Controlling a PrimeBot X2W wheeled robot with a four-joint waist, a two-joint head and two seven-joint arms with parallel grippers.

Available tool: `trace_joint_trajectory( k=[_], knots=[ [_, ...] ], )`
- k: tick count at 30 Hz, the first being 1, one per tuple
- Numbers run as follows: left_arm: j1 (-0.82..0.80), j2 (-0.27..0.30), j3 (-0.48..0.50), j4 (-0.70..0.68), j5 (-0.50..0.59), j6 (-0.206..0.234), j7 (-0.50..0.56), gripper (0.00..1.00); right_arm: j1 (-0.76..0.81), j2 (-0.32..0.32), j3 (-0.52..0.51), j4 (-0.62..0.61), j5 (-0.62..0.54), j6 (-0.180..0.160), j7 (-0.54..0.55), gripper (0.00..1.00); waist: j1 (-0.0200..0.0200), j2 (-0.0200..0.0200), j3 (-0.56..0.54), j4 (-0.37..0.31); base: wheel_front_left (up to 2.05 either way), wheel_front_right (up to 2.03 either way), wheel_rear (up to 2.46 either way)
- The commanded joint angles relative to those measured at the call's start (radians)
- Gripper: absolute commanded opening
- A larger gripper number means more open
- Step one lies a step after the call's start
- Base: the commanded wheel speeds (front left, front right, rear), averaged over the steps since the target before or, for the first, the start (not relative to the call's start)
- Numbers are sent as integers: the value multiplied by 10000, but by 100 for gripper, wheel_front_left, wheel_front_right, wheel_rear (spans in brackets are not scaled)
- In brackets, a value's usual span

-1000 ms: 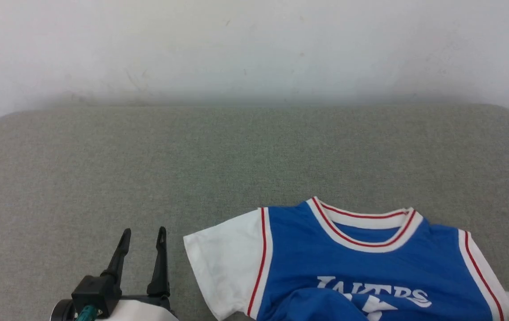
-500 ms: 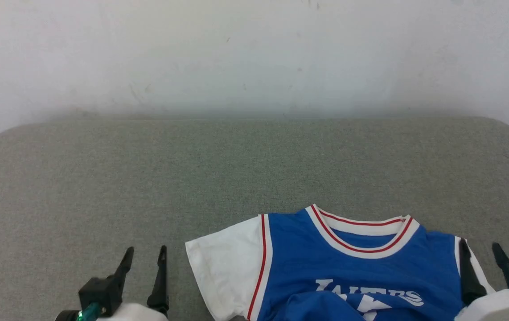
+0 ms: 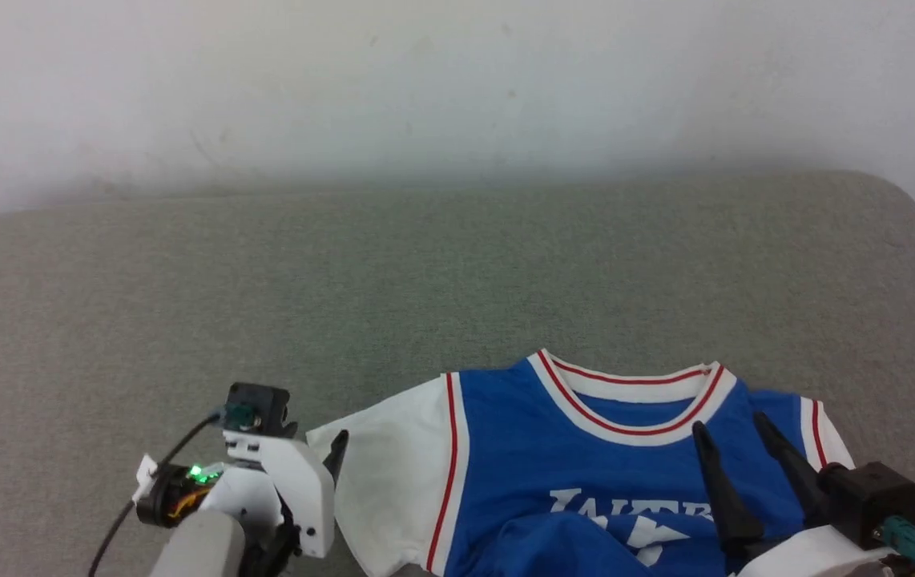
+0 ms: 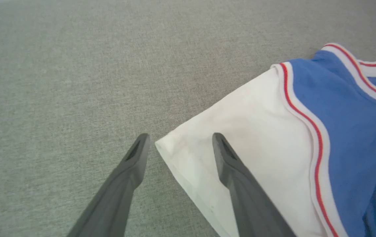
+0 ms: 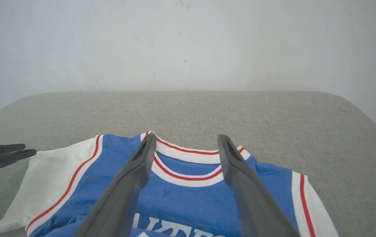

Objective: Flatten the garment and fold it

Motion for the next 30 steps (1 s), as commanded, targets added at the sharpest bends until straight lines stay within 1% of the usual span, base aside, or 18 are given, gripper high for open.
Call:
trace_joint_trajectory(
  k=[1,5,8,10,12,13,15,16,17,19,21,23,24,26,28,30],
  knots=[
    [-356,175,-106,329,-64,-76,278,100,-56,12,110,-125,-66,-7,11,100,-1,-1,301,-325,0,0,0],
    [-1179,535,-663,1322,-38,-126,1205,100,-180,12,408,-215,-17,-7,62,100,-1,-1,567,-537,0,0,0],
    [-1597,726,-1338,2023,-71,-146,2029,100,-244,12,525,-154,49,-7,49,100,-1,-1,712,-675,0,0,0],
    [-1708,851,-2250,2307,-315,-149,2745,100,-302,12,538,-68,101,-7,14,100,-1,-1,758,-759,0,0,0],
    [-1752,997,-3254,2290,-905,-151,3361,100,-338,12,512,-13,164,-7,-13,100,-1,-1,797,-799,0,0,0],
    [-1767,1091,-3745,2188,-1258,-152,3606,86,-354,12,479,15,183,-7,-33,100,-1,-1,808,-808,0,0,0],
    [-1822,1371,-4647,1906,-1921,-152,3978,50,-391,12,403,102,217,-7,-55,100,-1,-1,832,-806,0,0,0],
    [-1856,1533,-5002,1783,-2207,-153,4083,41,-414,12,386,137,227,-7,-67,100,-1,-1,837,-803,0,0,0],
    [-1861,1672,-5295,1690,-2521,-153,4197,0,-436,12,382,167,241,-7,-75,100,-1,-1,833,-804,0,0,0],
    [-1888,1925,-5689,1502,-3031,-153,4285,0,-469,12,371,218,278,-7,-64,100,-1,-1,802,-791,0,0,0],
    [-1913,2178,-5943,1375,-3316,-154,4207,0,-493,12,302,282,299,-7,-56,100,-1,-1,740,-735,0,0,0],
    [-1926,2396,-5864,1356,-3367,-140,3847,0,-479,12,221,311,313,-7,-11,100,-1,-1,641,-657,0,0,0],
    [-1935,2496,-5771,1338,-3280,-17,3559,0,-464,12,174,316,317,-7,25,100,-1,-1,591,-610,0,0,0],
    [-1873,2654,-5501,1266,-3125,425,2887,0,-417,12,61,342,333,-7,145,100,-1,-1,457,-512,0,0,0],
    [-1724,2795,-5063,1125,-3091,1037,2150,0,-383,12,-88,369,379,-7,298,100,-1,-1,342,-402,0,0,0],
    [-1488,2957,-4624,924,-3206,1534,1651,0,-358,12,-302,486,419,-7,526,100,-1,-1,212,-276,0,0,0]
  ],
)
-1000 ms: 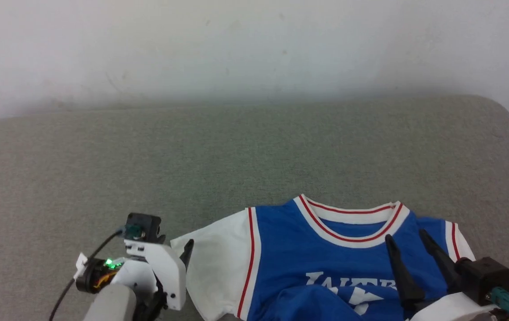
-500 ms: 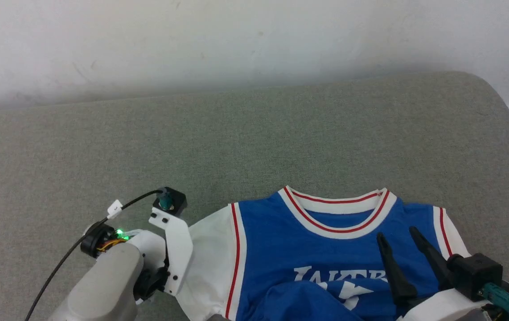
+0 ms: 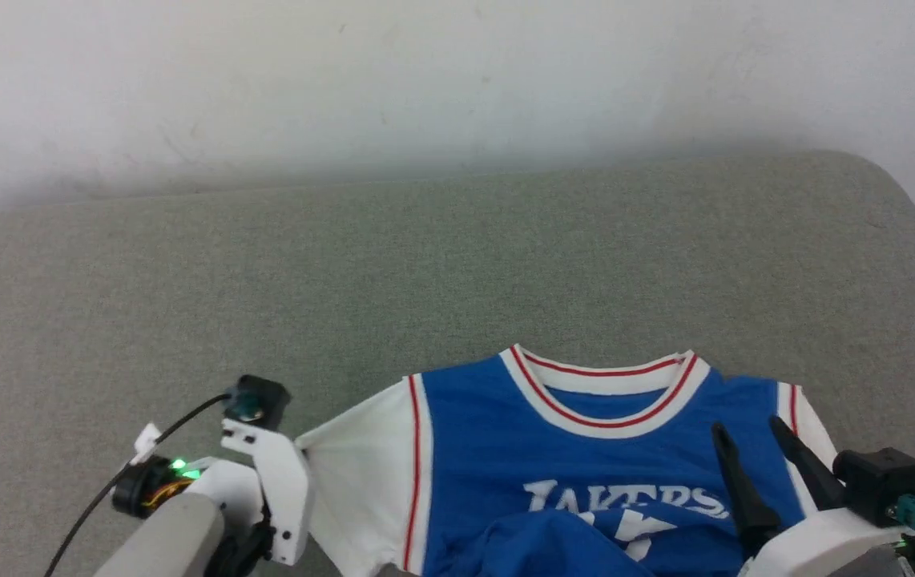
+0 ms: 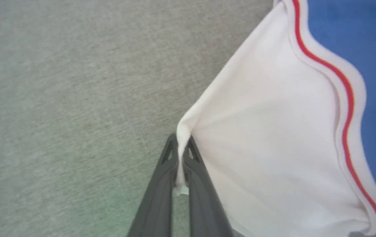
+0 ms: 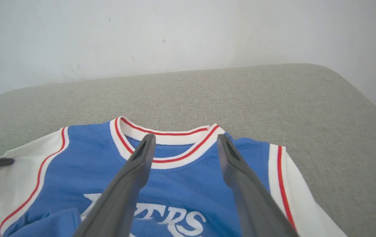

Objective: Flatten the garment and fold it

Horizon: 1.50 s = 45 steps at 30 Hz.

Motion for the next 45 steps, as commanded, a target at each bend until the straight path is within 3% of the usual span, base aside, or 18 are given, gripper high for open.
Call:
trace_joint_trajectory(
  k=[1,7,14,20,26,29,30,35,41,45],
  knots=[
    [493,403,361,-26,-49,514,-333,0,-22,20,-178,118,123,-7,174,100,-1,0,-228,238,0,0,0],
    [1380,1056,1424,-1274,-357,1612,-1212,0,-455,-313,-866,955,380,-7,932,100,-1,0,-462,452,0,0,0],
    [2093,1471,2020,-2825,-575,2336,-1377,0,-2028,-1502,-761,2977,1230,-7,2918,100,-1,0,-272,574,0,0,0],
    [2060,1502,2073,-3604,-595,2426,-1405,0,-3576,-2300,-247,4869,1415,-7,4386,100,-1,0,228,826,0,0,0],
    [1864,1363,1977,-3807,-548,2440,-1459,0,-4398,-2532,401,6613,1589,-7,5687,100,-1,0,507,1025,0,0,0],
    [1849,1331,1971,-3800,-568,2457,-1484,0,-4482,-2512,599,7232,1863,-7,6567,7,-1,0,501,1061,0,0,0],
    [1859,1325,1972,-3787,-593,2455,-1480,0,-4500,-2510,600,7381,1912,-7,6785,0,-1,0,480,1058,0,0,0],
    [1901,1381,2012,-3723,-726,2379,-1470,0,-4724,-2566,606,7406,1778,-7,6856,0,-1,0,182,925,0,0,0],
    [1177,1778,2613,-3719,-665,2397,-1896,0,-5662,-2841,410,6621,1190,-7,4881,0,-1,0,-184,673,0,0,0],
    [-151,1957,2936,-3329,-580,2138,-2101,0,-6809,-2884,209,6276,777,-7,3901,0,-1,0,-183,542,0,0,0]
  ],
)
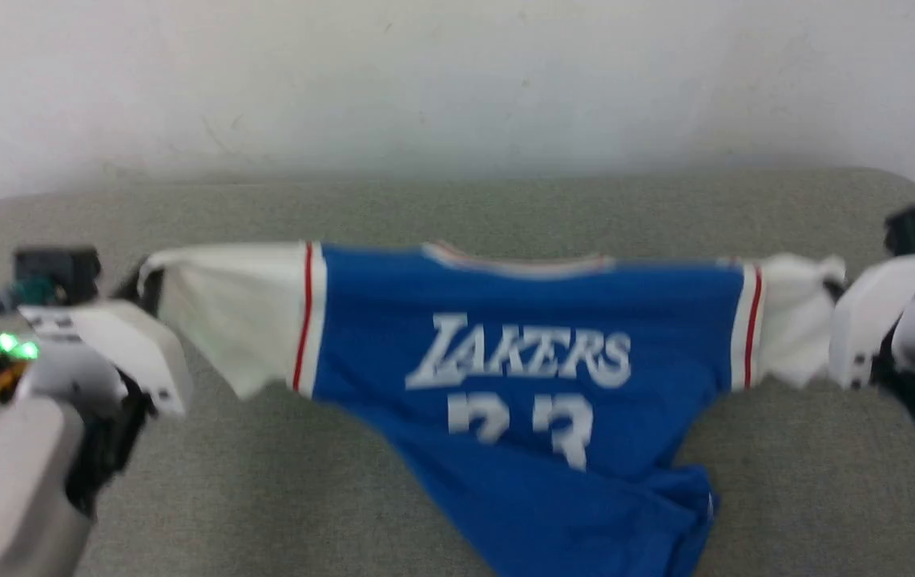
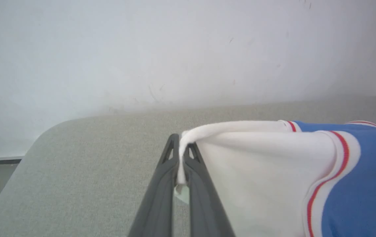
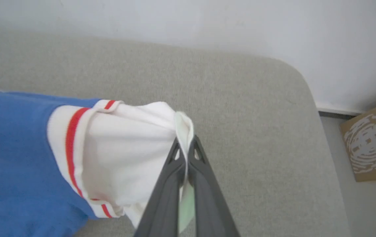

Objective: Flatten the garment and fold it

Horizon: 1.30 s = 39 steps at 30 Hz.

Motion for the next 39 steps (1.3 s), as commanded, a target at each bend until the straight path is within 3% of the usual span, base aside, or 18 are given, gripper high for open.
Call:
trace_joint_trajectory(
  k=[1,9,18,23,29,39],
  knots=[
    [-977,89,306,400,16,-178,-214,0,-862,-64,-143,-123,-235,-21,-422,0,0,0,48,-165,0,0,0],
    [-4336,-28,570,2448,262,-862,-843,0,-3780,-6,133,36,-500,-21,-1351,0,0,0,1358,-456,0,0,0],
    [-8803,234,336,4528,1664,-1284,-2237,0,-8024,298,712,1035,-1086,-21,-3608,0,0,0,3449,-753,0,0,0],
    [-10335,248,180,5421,2085,-1500,-2846,0,-9374,506,1269,1792,-1180,-21,-4620,0,0,0,4144,-813,0,0,0],
    [-10636,-99,108,6650,1951,-1798,-3466,0,-9707,726,2075,3043,-910,-21,-5331,0,0,0,4419,-744,0,0,0],
    [-8923,-1326,286,8802,879,-2501,-4304,0,-8232,1069,3401,4835,474,-21,-5913,0,0,0,3623,-536,0,0,0]
  ],
)
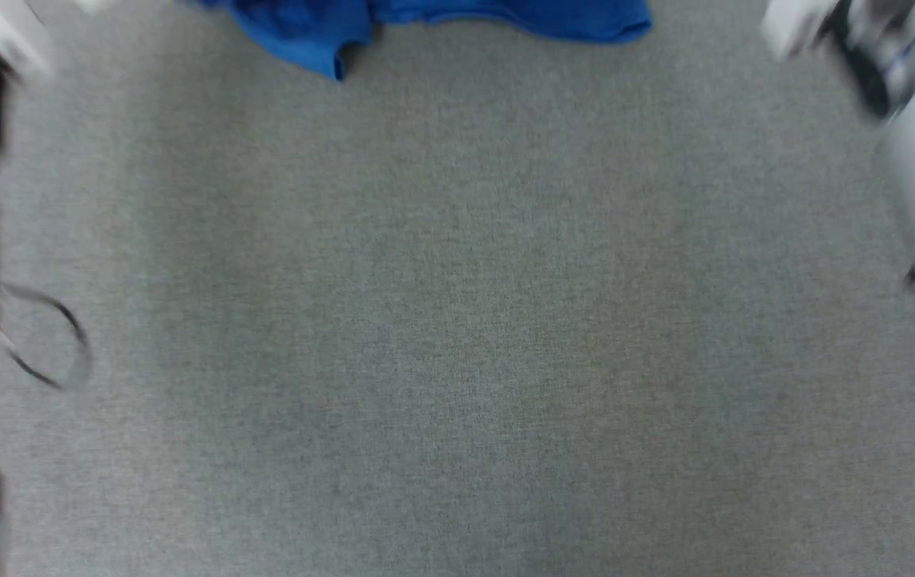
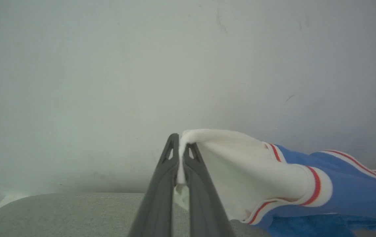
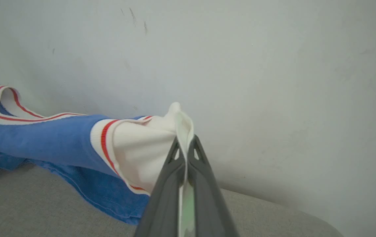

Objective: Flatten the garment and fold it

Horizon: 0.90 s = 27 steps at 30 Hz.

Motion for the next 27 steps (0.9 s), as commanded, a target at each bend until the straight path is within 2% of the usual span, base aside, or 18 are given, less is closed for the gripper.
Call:
trace_joint_trajectory(
  k=[1,7,11,14,17,22,24,27],
  knots=[
    [539,-137,73,272,-195,-172,-171,0,535,83,207,149,380,-21,-123,0,0,1,-584,112,0,0,0],
    [2781,-458,357,551,-723,-398,-663,0,2755,-48,1133,-239,1631,-21,-565,0,0,1,-2248,222,0,0,0],
    [4694,-401,423,-100,-783,-342,-788,0,4583,-520,1615,-1299,2363,-21,-724,0,0,1,-3375,336,0,0,0],
    [6380,-300,472,-1054,-860,-96,-805,0,6016,-1029,1713,-2429,2774,-21,-634,0,0,1,-4060,354,0,0,0],
    [8125,13,503,-2457,-906,469,-515,0,7465,-1586,1406,-3785,2999,-21,-167,0,0,1,-4411,355,0,0,0],
    [11295,672,859,-5933,-1174,1994,600,0,10203,-2101,-67,-6253,2738,-21,1073,0,0,1,-4574,322,0,0,0],
    [12508,912,1011,-7371,-1284,2619,1109,0,11430,-1994,-895,-7207,2493,-21,1732,0,0,1,-4601,314,0,0,0],
    [14131,1145,1126,-9177,-1413,3467,1851,0,13213,-1451,-2089,-8626,2062,-21,2774,0,0,1,-4592,304,0,0,0]
  ],
)
